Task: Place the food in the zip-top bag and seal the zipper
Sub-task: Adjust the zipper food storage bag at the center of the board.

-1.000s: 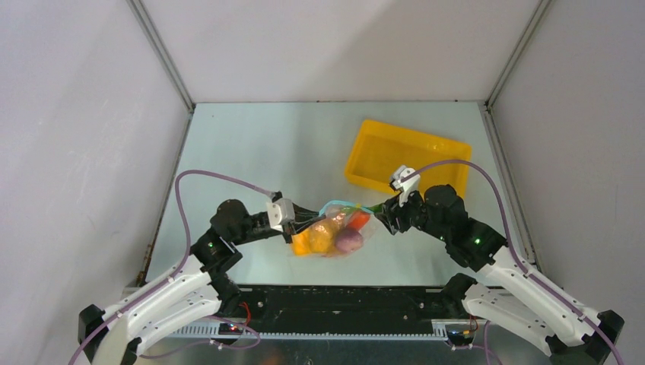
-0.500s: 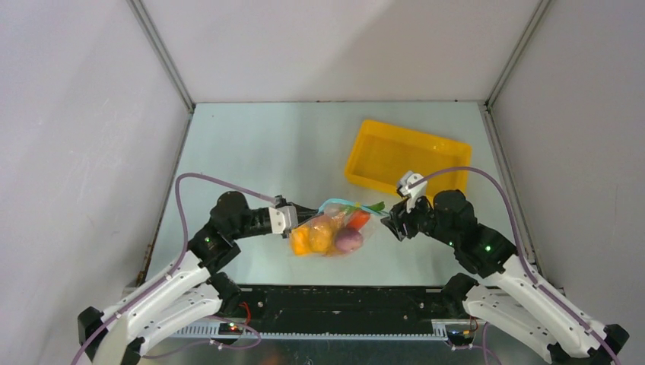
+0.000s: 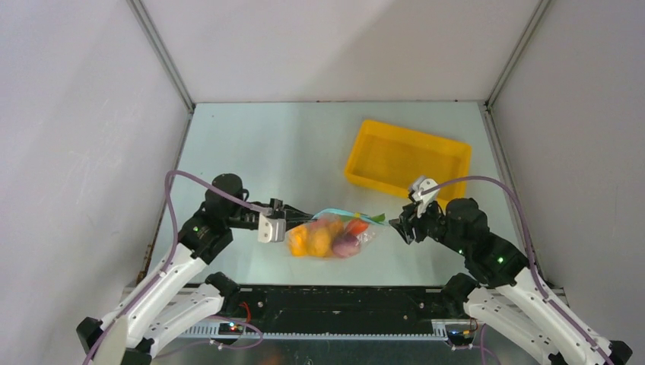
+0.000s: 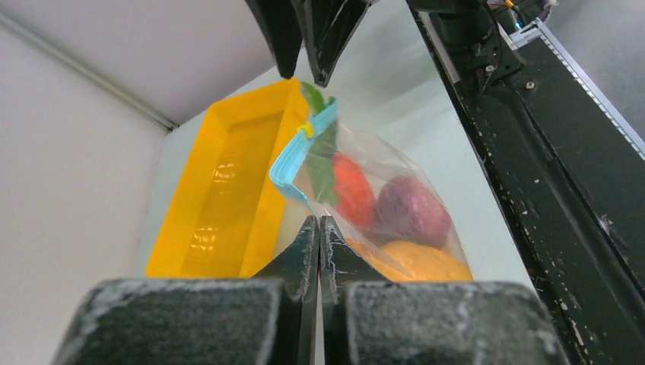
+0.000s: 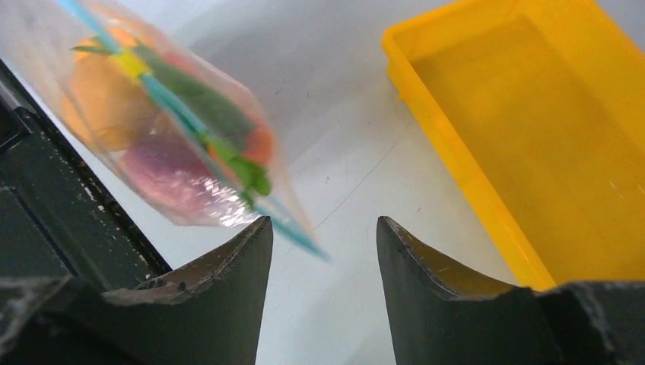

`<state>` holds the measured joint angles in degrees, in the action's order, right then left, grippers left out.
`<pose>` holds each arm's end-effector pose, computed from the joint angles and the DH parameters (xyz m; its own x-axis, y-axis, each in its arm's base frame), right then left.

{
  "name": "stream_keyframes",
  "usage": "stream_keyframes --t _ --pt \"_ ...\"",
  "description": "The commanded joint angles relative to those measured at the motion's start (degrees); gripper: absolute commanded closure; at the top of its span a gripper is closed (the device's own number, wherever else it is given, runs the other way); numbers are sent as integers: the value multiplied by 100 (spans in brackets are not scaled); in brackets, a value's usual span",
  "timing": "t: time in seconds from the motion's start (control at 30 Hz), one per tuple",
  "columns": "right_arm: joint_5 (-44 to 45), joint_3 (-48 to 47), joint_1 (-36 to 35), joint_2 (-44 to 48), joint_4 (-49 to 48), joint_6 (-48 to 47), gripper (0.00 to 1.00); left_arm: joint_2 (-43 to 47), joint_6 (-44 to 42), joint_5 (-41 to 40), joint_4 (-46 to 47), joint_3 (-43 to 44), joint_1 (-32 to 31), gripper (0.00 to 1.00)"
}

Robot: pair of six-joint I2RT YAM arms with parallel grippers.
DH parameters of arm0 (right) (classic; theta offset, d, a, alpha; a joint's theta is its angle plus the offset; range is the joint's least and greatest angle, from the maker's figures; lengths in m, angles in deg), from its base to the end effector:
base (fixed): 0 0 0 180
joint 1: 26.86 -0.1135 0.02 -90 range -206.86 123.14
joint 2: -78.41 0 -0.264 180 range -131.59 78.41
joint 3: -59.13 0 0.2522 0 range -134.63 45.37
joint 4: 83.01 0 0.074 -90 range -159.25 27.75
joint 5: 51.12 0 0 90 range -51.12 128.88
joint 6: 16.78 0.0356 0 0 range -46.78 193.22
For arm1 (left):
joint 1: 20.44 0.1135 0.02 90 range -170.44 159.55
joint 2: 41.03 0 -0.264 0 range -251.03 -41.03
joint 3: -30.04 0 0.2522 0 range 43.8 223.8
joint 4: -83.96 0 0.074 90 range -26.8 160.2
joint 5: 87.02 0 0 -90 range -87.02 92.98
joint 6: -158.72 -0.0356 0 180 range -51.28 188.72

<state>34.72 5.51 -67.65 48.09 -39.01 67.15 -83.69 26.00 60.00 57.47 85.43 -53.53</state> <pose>0.0938 0.0844 0.3078 -0.1918 -0.3048 -0.9329 -0.7273 0.6824 -0.0734 0.1199 -0.1138 0.3258 0.5183 0.1030 -0.8490 0.8551 -0.0799 0.5124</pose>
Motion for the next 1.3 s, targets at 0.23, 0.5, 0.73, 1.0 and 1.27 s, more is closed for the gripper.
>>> stream_keyframes --t 0.23,0.5,0.73,1.0,1.27 --pt "-974 4 244 -635 -453 -223 43 -95 -886 648 -645 459 80 100" --pt "-1479 4 245 -259 65 30 43 -104 -890 589 -633 417 102 100" --pt "-1717 -62 243 -220 423 -218 42 -159 -1144 532 -902 517 144 100" --pt "-2007 -96 246 -700 564 -493 43 -150 -1379 604 -1168 572 181 100" --pt "-1759 -118 246 -927 -142 -518 43 -147 -1463 698 -1229 579 187 100"
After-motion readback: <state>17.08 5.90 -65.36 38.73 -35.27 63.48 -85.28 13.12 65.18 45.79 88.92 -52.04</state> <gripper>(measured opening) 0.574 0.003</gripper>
